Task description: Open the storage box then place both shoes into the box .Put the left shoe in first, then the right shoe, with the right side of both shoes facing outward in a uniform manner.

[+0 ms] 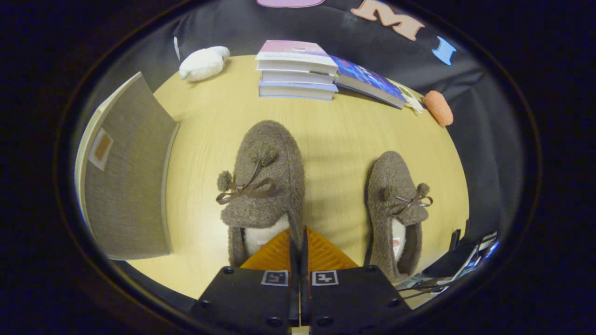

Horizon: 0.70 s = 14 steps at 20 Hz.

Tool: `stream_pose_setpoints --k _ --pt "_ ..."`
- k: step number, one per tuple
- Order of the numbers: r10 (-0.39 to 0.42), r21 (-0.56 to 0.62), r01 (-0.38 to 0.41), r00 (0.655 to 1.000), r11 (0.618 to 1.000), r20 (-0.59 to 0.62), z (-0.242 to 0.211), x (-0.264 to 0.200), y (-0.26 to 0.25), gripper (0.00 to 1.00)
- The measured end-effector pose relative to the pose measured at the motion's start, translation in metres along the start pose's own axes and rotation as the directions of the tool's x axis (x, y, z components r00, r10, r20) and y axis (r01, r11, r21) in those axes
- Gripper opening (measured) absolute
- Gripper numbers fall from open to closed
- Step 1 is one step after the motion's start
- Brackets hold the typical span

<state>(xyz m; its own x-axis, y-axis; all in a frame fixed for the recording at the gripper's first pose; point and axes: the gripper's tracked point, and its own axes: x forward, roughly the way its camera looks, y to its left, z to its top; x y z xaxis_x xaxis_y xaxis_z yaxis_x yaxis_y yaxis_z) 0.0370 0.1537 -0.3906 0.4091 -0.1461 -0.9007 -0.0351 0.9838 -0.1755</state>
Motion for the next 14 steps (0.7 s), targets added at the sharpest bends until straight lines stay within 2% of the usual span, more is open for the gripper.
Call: stream_pose_setpoints --k 7,11,14 --pt "-0.109 -0.019 0.110 0.992 0.994 0.059 0.004 -0.070 -0.001 0.05" --pt "-0.158 -0.042 0.165 0.978 0.985 0.139 0.030 -0.123 0.011 0.05" --pt "-0.157 -0.057 0.172 0.967 0.984 0.201 0.055 -0.162 0.035 0.05"
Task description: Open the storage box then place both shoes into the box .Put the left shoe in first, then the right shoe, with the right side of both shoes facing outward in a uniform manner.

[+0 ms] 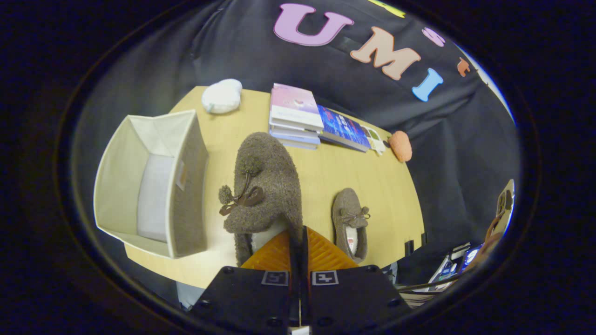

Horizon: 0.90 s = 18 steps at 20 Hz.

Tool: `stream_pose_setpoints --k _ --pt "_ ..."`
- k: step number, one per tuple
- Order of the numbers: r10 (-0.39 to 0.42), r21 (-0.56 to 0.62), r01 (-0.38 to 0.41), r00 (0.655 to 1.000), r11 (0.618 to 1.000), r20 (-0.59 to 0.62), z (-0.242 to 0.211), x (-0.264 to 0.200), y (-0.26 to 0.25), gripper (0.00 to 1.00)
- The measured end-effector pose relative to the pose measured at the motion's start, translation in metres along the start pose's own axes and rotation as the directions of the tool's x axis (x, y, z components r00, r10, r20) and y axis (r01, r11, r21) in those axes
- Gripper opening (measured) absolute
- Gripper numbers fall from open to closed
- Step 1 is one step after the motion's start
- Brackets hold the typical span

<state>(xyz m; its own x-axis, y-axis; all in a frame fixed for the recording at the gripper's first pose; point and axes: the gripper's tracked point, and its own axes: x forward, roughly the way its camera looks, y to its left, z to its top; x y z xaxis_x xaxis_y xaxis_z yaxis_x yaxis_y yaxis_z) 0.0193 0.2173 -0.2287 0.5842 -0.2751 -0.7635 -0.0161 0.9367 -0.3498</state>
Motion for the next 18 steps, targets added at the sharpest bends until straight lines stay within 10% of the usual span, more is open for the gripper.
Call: stream_pose_setpoints --k 9,18 --pt "0.172 0.106 -0.177 0.983 0.978 0.057 0.069 -0.075 0.128 0.05" --pt "0.249 0.120 -0.230 0.953 0.966 -0.174 0.034 -0.016 0.229 0.05"
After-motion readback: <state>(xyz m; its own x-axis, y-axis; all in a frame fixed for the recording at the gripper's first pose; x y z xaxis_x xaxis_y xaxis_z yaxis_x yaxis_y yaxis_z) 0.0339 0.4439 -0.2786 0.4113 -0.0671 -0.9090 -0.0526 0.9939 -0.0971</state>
